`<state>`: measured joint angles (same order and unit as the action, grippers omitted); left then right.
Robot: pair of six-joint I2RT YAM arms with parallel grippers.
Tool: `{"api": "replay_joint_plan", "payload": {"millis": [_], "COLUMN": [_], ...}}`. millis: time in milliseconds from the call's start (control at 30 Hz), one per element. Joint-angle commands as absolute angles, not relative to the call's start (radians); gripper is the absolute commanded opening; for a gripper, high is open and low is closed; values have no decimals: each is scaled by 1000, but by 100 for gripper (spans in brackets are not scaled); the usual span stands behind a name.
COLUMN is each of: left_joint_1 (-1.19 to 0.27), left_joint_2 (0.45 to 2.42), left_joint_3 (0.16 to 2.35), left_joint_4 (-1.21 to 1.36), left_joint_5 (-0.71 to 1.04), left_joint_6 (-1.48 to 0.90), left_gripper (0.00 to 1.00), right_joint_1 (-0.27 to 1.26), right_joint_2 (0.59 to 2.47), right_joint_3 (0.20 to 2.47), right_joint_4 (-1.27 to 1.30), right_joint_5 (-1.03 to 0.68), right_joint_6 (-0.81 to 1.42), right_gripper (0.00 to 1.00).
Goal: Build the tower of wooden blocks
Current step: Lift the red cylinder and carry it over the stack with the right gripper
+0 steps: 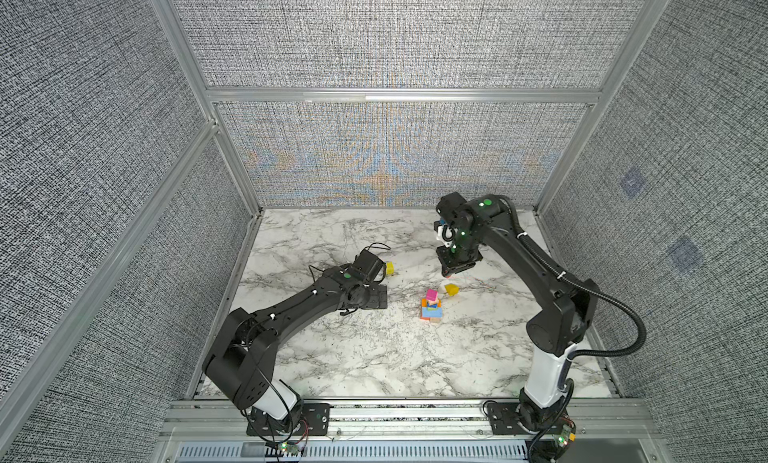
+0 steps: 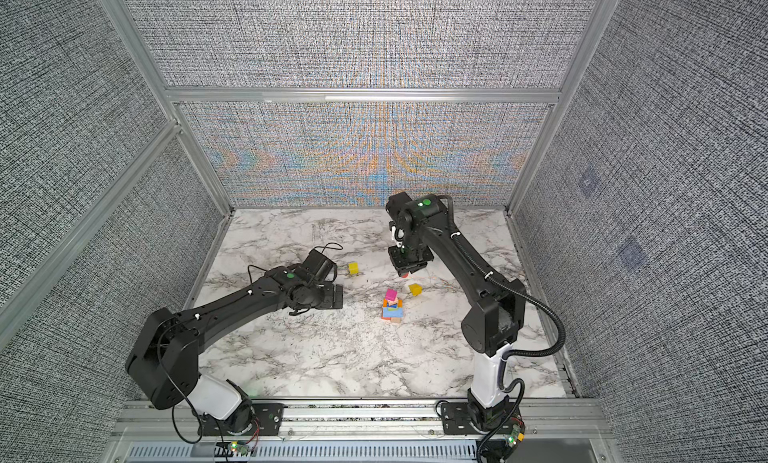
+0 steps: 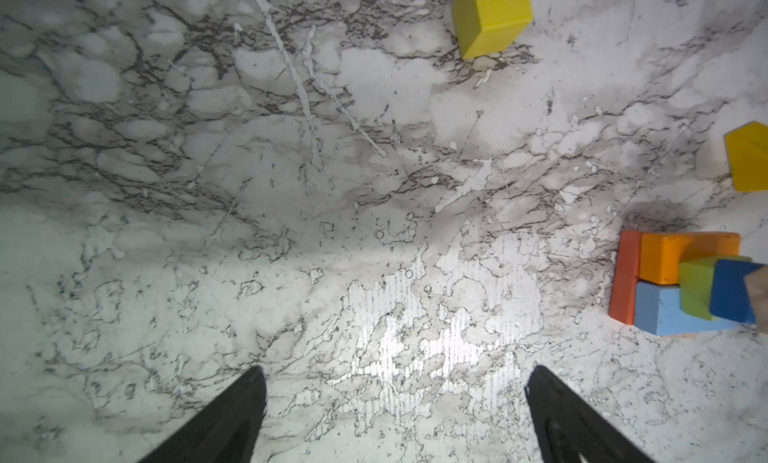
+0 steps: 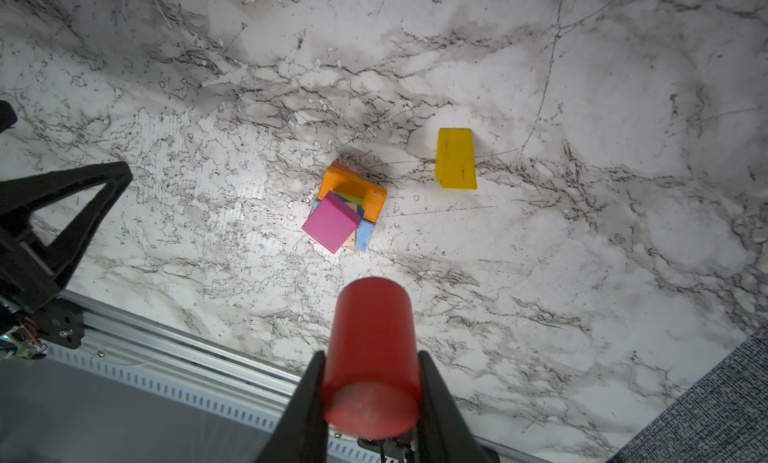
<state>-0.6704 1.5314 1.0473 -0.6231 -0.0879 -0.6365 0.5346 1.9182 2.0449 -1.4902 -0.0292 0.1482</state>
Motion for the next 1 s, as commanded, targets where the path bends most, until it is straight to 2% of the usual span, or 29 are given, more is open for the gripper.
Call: {"api": "replay_joint_plan", "payload": {"millis": [0,300,967], "left_joint_1": [-660,-644,-641], "left_joint_2": [1520,1524,1535], "left_joint_3": [1031,987,961], "left_joint_4": [-611,-572,-538], "left_joint_5": [-100,-83,-65], "left_joint_6": [-644,-647,-652], "left_gripper": [99,99,99], "right_joint_1": [563,631,650], "right_joint_2": [1953,2033,2095], "right_joint_3": [2097,2121,2099], "right_joint_4": [-1574,-1608,-1585], "right_joint_5": [-7,-6,-19], "right_joint_6": [143,125,115], "right_gripper": [1,1,1]}}
